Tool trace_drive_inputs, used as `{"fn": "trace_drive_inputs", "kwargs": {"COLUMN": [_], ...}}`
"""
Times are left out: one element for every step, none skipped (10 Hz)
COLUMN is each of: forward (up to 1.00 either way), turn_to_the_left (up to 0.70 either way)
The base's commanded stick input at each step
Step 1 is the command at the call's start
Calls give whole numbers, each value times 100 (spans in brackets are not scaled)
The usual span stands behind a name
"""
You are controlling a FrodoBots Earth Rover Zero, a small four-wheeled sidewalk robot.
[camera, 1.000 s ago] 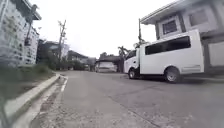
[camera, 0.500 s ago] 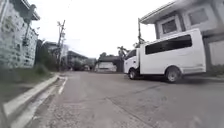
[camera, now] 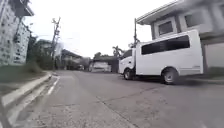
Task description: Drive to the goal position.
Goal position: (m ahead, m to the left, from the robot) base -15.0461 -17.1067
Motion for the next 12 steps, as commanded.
{"fn": "trace_drive_inputs", "kwargs": {"forward": [70,70,70,69,68,67,68,67,67,67,67,67], "turn_to_the_left": [-35,-35,-35,-34,-34,-34,-34,-34,-34,-34,-34,-33]}}
